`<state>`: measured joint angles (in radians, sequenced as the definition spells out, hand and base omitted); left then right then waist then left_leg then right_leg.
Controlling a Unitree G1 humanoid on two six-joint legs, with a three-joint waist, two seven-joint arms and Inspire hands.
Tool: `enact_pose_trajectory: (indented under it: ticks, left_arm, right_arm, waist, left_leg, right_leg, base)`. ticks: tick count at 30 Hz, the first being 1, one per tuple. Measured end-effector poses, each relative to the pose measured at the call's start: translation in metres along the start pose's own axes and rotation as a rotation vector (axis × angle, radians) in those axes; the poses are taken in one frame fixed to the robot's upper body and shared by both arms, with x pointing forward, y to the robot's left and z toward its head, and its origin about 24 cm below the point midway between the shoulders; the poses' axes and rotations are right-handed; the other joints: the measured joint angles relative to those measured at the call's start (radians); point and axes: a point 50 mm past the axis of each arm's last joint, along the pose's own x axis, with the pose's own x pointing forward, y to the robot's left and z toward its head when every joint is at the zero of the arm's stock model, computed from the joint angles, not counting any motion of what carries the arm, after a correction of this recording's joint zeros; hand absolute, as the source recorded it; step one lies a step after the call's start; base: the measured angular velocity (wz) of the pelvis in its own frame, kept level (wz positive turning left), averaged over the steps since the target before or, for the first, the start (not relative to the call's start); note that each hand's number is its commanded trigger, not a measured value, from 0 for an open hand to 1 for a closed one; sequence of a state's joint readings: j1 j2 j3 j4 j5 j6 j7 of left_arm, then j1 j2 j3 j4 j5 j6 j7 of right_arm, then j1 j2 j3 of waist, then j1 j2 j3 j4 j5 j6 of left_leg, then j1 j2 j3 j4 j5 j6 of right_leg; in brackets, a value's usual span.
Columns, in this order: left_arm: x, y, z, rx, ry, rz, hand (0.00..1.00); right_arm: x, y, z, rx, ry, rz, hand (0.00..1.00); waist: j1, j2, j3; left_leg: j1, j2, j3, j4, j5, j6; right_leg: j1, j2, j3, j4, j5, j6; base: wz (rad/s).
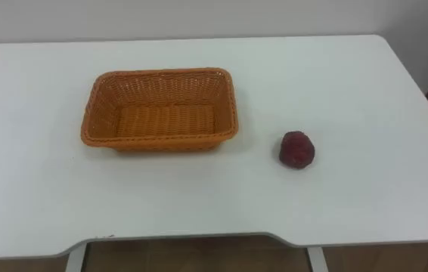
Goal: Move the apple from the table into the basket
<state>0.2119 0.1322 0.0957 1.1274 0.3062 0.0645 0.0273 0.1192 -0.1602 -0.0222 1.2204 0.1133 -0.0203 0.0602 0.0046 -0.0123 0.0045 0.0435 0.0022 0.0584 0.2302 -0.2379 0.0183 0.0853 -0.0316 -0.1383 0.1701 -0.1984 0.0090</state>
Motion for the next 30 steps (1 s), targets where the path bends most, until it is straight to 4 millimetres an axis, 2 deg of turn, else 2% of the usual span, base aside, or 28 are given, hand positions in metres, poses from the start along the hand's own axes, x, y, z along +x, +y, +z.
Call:
enact_pose_trajectory:
  ticks: [7,10,11,13,14,15,16,18,21,24,26,28,30]
  left_arm:
    - [0.0,0.0,0.0,-0.002,0.001,0.0,0.0]
    - [0.0,0.0,-0.001,-0.004,0.007,0.004,0.0]
    - [0.0,-0.001,-0.005,-0.015,0.021,0.006,0.0]
    - [0.0,-0.002,-0.01,-0.042,0.041,0.006,0.0]
    - [-0.001,-0.001,-0.012,-0.064,0.043,0.013,0.0]
    - [-0.002,0.001,-0.016,-0.084,0.045,0.023,0.0]
    - [-0.002,0.002,-0.018,-0.097,0.048,0.032,0.0]
    - [-0.004,0.008,-0.027,-0.158,0.057,0.079,0.0]
    - [-0.005,0.018,-0.03,-0.199,0.049,0.141,0.0]
    - [-0.005,0.025,-0.026,-0.199,0.025,0.181,0.0]
    - [-0.005,0.026,-0.023,-0.2,0.013,0.186,0.0]
    - [-0.005,0.026,-0.021,-0.189,0.007,0.184,0.0]
    - [-0.004,0.024,-0.017,-0.166,-0.007,0.173,0.0]
  right_arm:
    - [0.0,0.0,-0.001,0.022,0.003,-0.009,0.0]
    - [0.0,0.0,-0.008,0.169,0.029,-0.04,0.0]
    - [-0.001,-0.001,-0.01,0.276,0.036,-0.064,0.0]
    - [-0.001,-0.007,-0.011,0.492,0.033,-0.118,0.0]
    - [-0.001,-0.014,-0.006,0.664,0.01,-0.169,0.0]
    - [-0.002,-0.022,0.004,0.82,-0.042,-0.213,0.0]
    - [-0.003,-0.028,0.01,0.894,-0.073,-0.236,0.0]
    - [-0.01,-0.05,0.034,1.146,-0.197,-0.321,0.0]
    - [-0.026,-0.079,0.066,1.299,-0.362,-0.435,0.0]
    - [-0.048,-0.102,0.091,1.382,-0.483,-0.559,0.0]
    - [-0.062,-0.109,0.109,1.397,-0.543,-0.621,0.0]
    - [-0.076,-0.115,0.126,1.363,-0.605,-0.705,0.0]
    - [-0.101,-0.118,0.149,1.267,-0.744,-0.807,0.0]
  waist:
    - [0.006,-0.004,-0.0028]
    - [0.001,-0.004,-0.0014]
    - [-0.001,-0.005,0.0021]
    - [-0.009,-0.006,0.004]
    - [-0.022,-0.003,0.0036]
    - [-0.034,-0.001,0.0033]
    - [-0.046,0.001,0.0027]
    - [-0.062,0.005,0.001]
    - [-0.084,0.002,-0.0017]
    - [-0.089,-0.007,-0.0041]
    - [-0.085,-0.008,-0.0038]
    - [-0.084,-0.011,-0.0058]
    - [-0.08,-0.01,-0.0068]
  left_leg:
    - [0.003,0.002,0.015,0.001,0.0,0.0]
    - [0.012,0.001,0.015,0.0,0.0,0.0]
    - [0.021,0.001,0.016,-0.005,0.0,0.0]
    - [0.033,0.001,0.018,-0.008,0.0,0.0]
    - [0.035,0.001,0.018,-0.01,0.0,0.0]
    - [0.034,0.001,0.019,-0.011,-0.001,0.001]
    - [0.034,0.001,0.02,-0.011,-0.001,0.001]
    - [0.035,0.001,0.025,-0.009,-0.001,0.001]
    - [0.02,-0.001,0.024,-0.006,0.0,0.001]
    - [0.009,-0.003,0.024,0.005,0.0,0.001]
    - [0.001,-0.003,0.024,0.005,0.0,0.001]
    - [0.0,-0.003,0.025,0.005,0.0,0.001]
    - [-0.013,-0.002,0.025,0.003,0.001,0.002]
  right_leg:
    - [0.005,0.0,0.001,0.004,0.0,0.0]
    - [0.017,0.0,0.001,0.003,0.0,0.0]
    - [0.024,0.0,0.002,0.002,0.0,0.0]
    - [0.035,0.0,0.005,0.002,0.0,0.0]
    - [0.036,0.0,0.005,0.003,0.0,0.0]
    - [0.034,0.0,0.007,0.003,0.0,0.0]
    - [0.034,0.001,0.012,0.003,0.0,0.0]
    - [0.024,0.002,0.026,0.003,-0.004,0.001]
    - [0.015,-0.001,0.014,0.015,-0.004,0.002]
    - [0.007,-0.002,0.016,0.02,-0.005,0.003]
    - [-0.003,-0.002,0.017,0.024,-0.005,0.003]
    - [-0.005,-0.001,0.019,0.025,-0.005,0.003]
    - [-0.02,-0.001,0.019,0.025,-0.005,0.003]
  base:
    - [-0.03]
    - [0.0]
    - [0.0]
    - [-0.02]
    - [0.0]
    - [-0.03]
    - [0.0]
    - [-0.08]
    - [0.02]
    - [0.0]
    - [0.0]
    - [-0.02]
    - [0.0]
